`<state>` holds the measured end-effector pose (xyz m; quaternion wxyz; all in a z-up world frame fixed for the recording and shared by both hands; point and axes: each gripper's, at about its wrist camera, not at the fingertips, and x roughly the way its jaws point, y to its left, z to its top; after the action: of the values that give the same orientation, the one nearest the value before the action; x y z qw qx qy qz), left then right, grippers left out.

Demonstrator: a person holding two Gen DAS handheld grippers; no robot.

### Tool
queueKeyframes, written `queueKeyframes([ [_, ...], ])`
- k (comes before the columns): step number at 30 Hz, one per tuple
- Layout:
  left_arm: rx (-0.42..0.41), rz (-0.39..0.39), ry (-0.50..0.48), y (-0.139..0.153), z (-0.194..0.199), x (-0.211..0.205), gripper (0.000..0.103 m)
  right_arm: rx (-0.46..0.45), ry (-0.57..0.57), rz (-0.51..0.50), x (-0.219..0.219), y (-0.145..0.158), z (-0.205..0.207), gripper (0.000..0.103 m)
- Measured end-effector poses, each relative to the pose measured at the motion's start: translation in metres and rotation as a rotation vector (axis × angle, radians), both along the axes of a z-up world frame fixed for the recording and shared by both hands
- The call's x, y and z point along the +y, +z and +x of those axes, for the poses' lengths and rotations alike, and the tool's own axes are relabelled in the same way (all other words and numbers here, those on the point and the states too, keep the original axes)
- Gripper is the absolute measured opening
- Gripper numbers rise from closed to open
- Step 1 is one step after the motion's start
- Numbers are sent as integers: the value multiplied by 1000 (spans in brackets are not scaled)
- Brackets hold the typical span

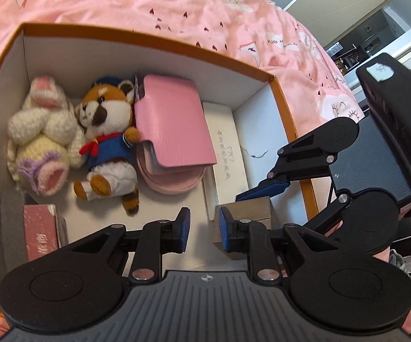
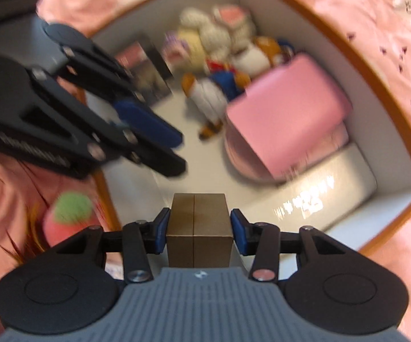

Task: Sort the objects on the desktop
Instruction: 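Open the left gripper to release the wallet while the right lowers the cube box, then open the right gripper to release the brown cube box and withdraw both grippers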

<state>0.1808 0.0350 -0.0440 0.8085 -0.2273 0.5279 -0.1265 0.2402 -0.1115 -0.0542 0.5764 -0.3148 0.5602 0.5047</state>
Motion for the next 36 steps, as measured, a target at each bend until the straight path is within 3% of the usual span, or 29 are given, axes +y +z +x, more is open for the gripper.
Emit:
queueKeyframes([
  [16,76,-51,18,-20,8,-7,23,-44,110,-88,15,13,-17,51],
  [22,89,-51,20,-23,9,-9,23,-54,95,-124,8,10,-16,49],
  [26,95,-50,26,-24,10,-9,23,-56,89,-179,1,6,-16,35],
  [29,100,-57,27,-24,11,-9,23,-76,84,-193,-1,6,-17,30],
  [33,99,-57,14,-24,10,-14,23,-90,95,-179,-6,11,-24,30],
  [36,79,-10,0,-19,7,-20,23,-110,87,-168,-8,14,-27,30],
])
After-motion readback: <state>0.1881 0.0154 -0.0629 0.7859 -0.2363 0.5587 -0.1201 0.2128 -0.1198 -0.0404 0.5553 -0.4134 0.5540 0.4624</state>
